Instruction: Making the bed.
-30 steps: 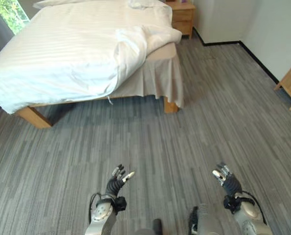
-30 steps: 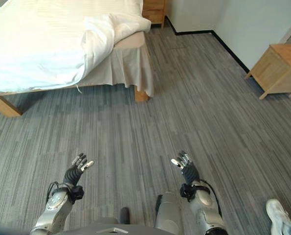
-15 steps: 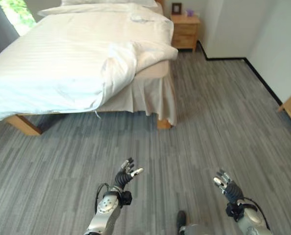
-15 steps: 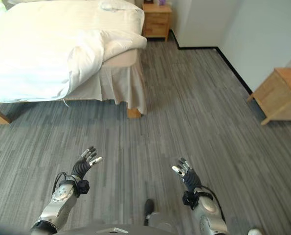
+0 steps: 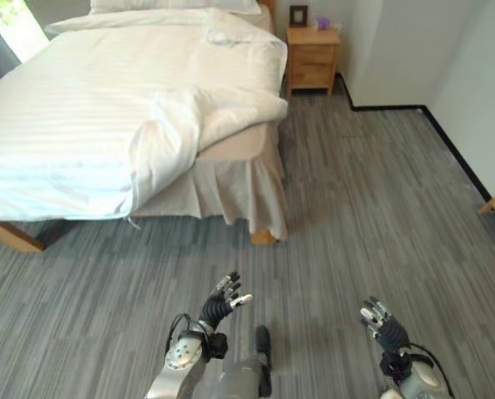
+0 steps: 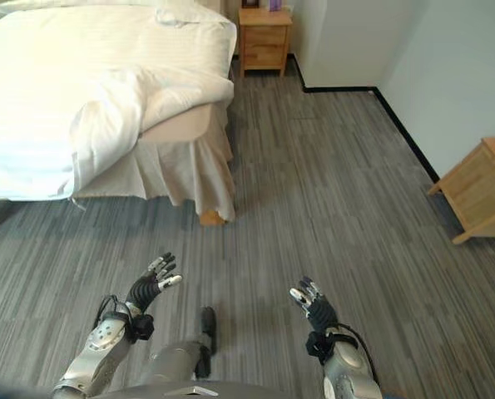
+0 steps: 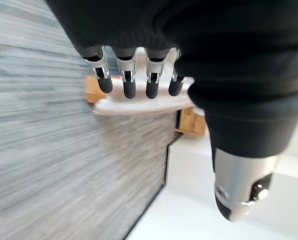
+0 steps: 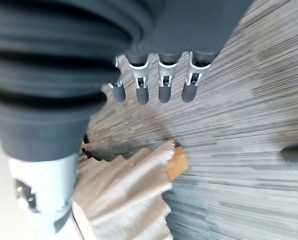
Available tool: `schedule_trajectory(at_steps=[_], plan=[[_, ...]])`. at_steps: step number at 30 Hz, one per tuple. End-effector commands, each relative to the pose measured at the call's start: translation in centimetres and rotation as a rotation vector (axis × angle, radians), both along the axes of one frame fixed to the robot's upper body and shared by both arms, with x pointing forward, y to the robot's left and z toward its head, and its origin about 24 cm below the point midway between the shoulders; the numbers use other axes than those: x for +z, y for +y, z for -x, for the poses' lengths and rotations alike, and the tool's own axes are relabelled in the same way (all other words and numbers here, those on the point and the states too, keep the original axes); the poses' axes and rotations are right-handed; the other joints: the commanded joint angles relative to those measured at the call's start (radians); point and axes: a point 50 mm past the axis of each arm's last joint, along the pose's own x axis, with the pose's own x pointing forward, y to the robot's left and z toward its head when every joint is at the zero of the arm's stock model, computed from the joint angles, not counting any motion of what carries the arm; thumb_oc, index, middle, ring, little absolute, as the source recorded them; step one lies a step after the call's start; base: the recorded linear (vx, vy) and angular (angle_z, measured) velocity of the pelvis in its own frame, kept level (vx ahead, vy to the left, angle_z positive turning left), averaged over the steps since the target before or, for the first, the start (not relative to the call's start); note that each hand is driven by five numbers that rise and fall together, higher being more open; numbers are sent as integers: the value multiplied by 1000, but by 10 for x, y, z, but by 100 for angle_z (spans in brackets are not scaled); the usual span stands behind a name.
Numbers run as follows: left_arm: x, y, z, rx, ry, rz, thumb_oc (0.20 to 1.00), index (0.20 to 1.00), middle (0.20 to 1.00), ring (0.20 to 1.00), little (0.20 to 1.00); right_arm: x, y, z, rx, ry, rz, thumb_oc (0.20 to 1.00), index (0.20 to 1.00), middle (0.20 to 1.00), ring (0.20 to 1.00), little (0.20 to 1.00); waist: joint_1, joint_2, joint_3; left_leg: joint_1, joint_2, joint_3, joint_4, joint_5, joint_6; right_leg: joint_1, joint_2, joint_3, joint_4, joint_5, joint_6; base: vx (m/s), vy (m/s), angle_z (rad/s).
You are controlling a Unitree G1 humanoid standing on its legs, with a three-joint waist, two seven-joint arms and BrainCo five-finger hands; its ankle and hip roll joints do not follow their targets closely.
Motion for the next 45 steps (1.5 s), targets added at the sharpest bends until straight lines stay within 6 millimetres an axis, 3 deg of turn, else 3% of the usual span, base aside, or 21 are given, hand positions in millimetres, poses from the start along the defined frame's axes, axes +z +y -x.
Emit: schedule_trajectory(at_steps=[1,6,7,12,13,14,16,17,21,25,26,27,29,30,32,33,35,36,40,41,45], plan=[[40,-9,-32,-90,-207,-17,1000,1000,1000,1000,1000,30,11,-39,42,-195,-58,1000,1000,1000,1000,1000,37,-68,28,28,45,-45,2,47,-228,-154,-375,56,177,336,111,162,144,-25],[54,-11,-37,-158,-260,-35,1000,1000,1000,1000,1000,28,9,-35,48,-184,-40,1000,1000,1000,1000,1000,-7,-5,60,154,39,-112,-40,16,-179,-299,-376,81,491,448,89,324,178,29],[57,-7,-37,-166,-277,-67,1000,1000,1000,1000,1000,29,5,-34,47,-186,-22,1000,1000,1000,1000,1000,-27,22,63,199,38,-155,-66,15,-172,-386,-371,89,553,385,77,453,138,115],[51,0,-33,-122,-250,-47,1000,1000,1000,1000,1000,33,-4,-36,41,-208,20,1000,1000,1000,1000,1000,-57,33,62,265,36,-247,-79,8,-197,-454,-405,72,365,334,64,349,-73,79],[45,-2,-33,-135,-229,-54,1000,1000,1000,1000,1000,34,-11,-35,30,-207,39,1000,1000,1000,1000,1000,-90,9,65,296,27,-318,-67,-35,-212,-444,-339,182,137,309,74,387,-213,110],[45,-2,-33,-135,-229,-54,1000,1000,1000,1000,1000,34,-11,-35,30,-207,39,1000,1000,1000,1000,1000,-90,10,65,295,27,-319,-65,-35,-212,-441,-338,181,131,314,74,406,-230,117],[51,-14,-45,-178,-267,-68,1000,1000,1000,1000,1000,35,-21,-31,35,-199,69,1000,1000,1000,1000,1000,-123,-14,66,305,31,-445,-36,-71,-223,-415,-261,397,-38,278,118,366,-240,133],[48,-24,-46,-226,-250,-39,1000,1000,1000,1000,1000,33,-25,-27,2,-189,57,1000,1000,1000,1000,1000,-115,-24,57,283,21,-498,-15,-56,-230,-391,-264,431,-11,284,114,254,-220,182],[45,-25,-41,-230,-236,-17,1000,1000,1000,1000,1000,34,-36,-26,-14,-185,92,1000,1000,1000,1000,1000,-110,-30,40,279,38,-544,-11,-57,-254,-359,-280,350,-36,266,90,147,-174,170],[39,-15,-37,-145,-202,22,1000,1000,1000,1000,1000,45,-61,-34,-89,-217,171,1000,1000,1000,1000,1000,-99,-44,55,220,67,-494,41,-21,-297,-300,-317,197,-60,243,58,40,-166,112],[31,-5,-32,-48,-164,61,1000,1000,1000,1000,1000,49,-72,-32,-140,-230,196,1000,1000,1000,1000,1000,-102,-56,66,194,93,-376,60,-12,-295,-267,-339,130,-84,246,50,-36,-154,92],[31,-5,-32,-48,-164,61,1000,1000,1000,1000,1000,49,-72,-33,-140,-230,196,1000,1000,1000,1000,1000,-103,-57,64,191,92,-377,59,-9,-295,-270,-340,130,-85,249,50,-58,-130,104],[20,7,-25,83,-118,77,1000,1000,1000,1000,1000,46,-78,-25,-214,-215,205,1000,1000,1000,1000,1000,-105,-62,60,184,119,-224,35,-7,-293,-245,-347,67,-113,245,50,-66,-73,106],[6,20,-11,232,-60,81,1000,1000,1000,1000,1000,40,-80,-16,-270,-180,204,1000,1000,1000,1000,1000,-99,-51,48,201,118,-204,-30,-10,-292,-235,-335,39,-141,234,47,-55,-44,86],[-3,25,-3,297,-18,100,1000,1000,1000,1000,1000,35,-79,-11,-311,-155,191,1000,1000,1000,1000,1000,-99,-44,37,211,113,-214,-63,-14,-287,-230,-332,34,-147,229,48,17,-1,69],[-24,40,14,437,78,88,1000,1000,1000,1000,1000,25,-75,-5,-352,-112,162,1000,1000,1000,1000,1000,-100,-38,22,224,105,-213,-85,-16,-284,-225,-332,28,-151,229,50,44,18,37],[-24,40,14,437,78,88,1000,1000,1000,1000,1000,25,-75,-5,-351,-112,162,1000,1000,1000,1000,1000,-100,-38,22,225,105,-214,-85,-16,-284,-224,-332,27,-151,228,50,11,32,6],[-40,59,37,720,149,227,1000,1000,1000,1000,1000,19,-59,-4,-323,-94,87,1000,1000,1000,1000,1000,-94,-32,16,244,98,-197,-92,-21,-281,-225,-333,41,-150,230,47,-8,66,-7],[-37,77,45,874,109,298,1000,1000,1000,1000,1000,18,-43,-9,-174,-93,105,1000,1000,1000,1000,1000,-82,-27,26,267,102,-196,-92,-28,-280,-234,-330,70,-137,230,41,-35,51,-27],[-9,59,2,471,17,42,1000,1000,1000,1000,1000,23,-39,-23,-296,-139,-3,1000,1000,1000,1000,1000,-73,-12,17,252,103,-191,-95,14,-286,-209,-322,-24,-158,227,48,-39,56,-21],[-8,61,3,486,12,33,1000,1000,1000,1000,1000,25,-35,-24,-153,-126,112,1000,1000,1000,1000,1000,-67,-13,20,267,97,-185,-93,5,-282,-204,-329,-17,-157,236,50,-10,55,2]])
